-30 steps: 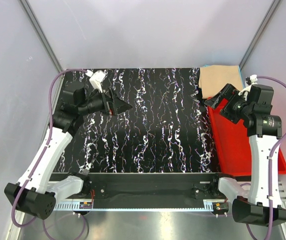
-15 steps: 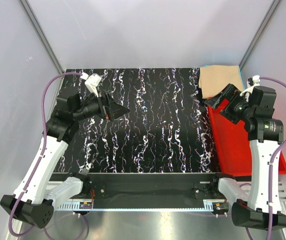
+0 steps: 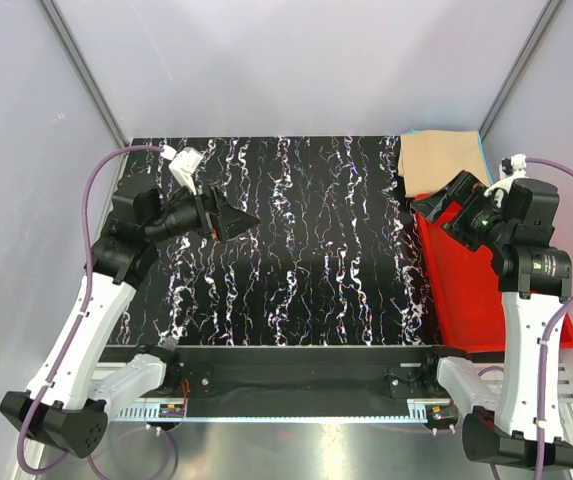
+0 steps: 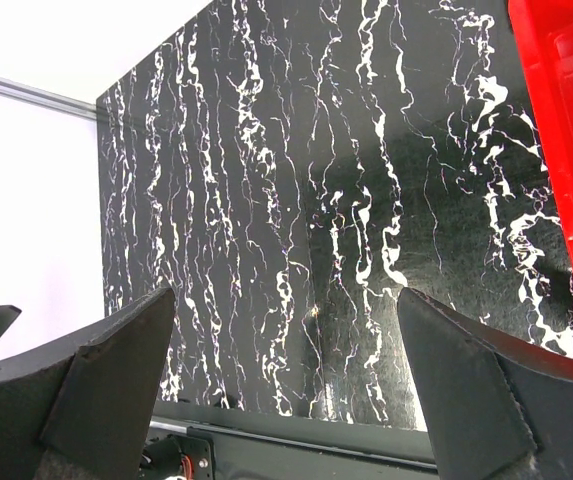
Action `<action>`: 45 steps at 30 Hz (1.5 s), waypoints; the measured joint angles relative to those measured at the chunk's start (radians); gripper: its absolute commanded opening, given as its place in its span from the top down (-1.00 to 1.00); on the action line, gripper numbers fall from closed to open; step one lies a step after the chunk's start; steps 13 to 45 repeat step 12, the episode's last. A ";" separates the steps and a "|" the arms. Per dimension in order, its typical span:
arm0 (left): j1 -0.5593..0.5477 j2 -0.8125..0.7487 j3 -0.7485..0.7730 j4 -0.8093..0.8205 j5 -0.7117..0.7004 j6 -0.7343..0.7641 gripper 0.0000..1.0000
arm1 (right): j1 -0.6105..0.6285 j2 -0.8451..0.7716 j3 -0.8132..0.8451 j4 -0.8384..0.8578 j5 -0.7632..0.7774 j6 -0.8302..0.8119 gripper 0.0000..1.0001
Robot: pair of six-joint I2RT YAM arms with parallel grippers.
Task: Fold and stack the t-shirts
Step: Reset both grippers
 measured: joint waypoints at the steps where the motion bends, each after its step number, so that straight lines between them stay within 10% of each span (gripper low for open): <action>1: 0.000 -0.002 0.000 0.000 0.000 -0.001 -0.97 | 0.000 -0.004 -0.001 0.001 0.000 0.000 -0.99; 45: 0.000 -0.016 0.000 0.010 -0.002 -0.022 -0.97 | 0.000 -0.055 -0.032 0.023 0.000 0.001 -0.99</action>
